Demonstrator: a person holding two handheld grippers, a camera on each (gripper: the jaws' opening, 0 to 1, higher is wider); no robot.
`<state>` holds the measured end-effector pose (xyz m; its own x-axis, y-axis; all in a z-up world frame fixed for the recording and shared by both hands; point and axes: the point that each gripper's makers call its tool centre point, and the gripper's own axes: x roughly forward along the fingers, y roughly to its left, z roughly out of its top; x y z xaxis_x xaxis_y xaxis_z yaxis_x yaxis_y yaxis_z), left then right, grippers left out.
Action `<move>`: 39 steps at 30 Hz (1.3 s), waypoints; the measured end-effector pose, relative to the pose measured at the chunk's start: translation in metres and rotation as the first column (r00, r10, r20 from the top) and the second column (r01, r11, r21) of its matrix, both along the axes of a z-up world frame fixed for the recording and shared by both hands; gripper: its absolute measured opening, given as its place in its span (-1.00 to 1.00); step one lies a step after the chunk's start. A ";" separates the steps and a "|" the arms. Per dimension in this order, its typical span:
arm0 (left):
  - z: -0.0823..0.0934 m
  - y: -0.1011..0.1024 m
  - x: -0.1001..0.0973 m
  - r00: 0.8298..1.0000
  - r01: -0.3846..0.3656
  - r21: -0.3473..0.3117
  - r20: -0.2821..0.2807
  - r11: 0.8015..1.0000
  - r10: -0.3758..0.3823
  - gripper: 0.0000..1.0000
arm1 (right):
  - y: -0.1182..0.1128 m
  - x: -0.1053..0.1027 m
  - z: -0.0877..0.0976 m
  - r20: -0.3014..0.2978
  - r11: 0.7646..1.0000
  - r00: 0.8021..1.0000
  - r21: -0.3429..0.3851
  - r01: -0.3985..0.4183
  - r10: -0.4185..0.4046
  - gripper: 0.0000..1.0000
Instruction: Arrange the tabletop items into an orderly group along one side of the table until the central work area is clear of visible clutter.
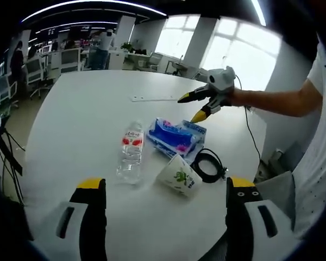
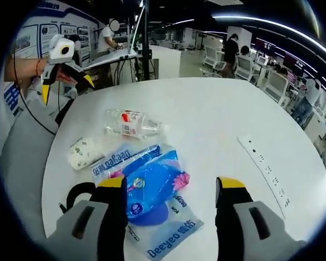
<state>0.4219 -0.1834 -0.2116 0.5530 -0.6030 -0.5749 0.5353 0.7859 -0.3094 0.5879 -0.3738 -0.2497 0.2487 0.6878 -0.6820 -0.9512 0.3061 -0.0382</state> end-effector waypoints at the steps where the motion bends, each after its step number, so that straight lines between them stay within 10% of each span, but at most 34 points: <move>1: -0.001 0.000 0.000 1.000 -0.002 0.002 -0.002 1.000 0.002 0.88 | 0.001 0.002 -0.001 -0.004 1.000 1.000 0.000 0.000 0.000 0.31; 39: -0.020 0.014 0.000 0.996 -0.082 -0.030 -0.039 0.996 0.081 0.87 | 0.034 0.037 -0.043 -0.053 0.981 0.982 -0.065 -0.185 0.182 -0.17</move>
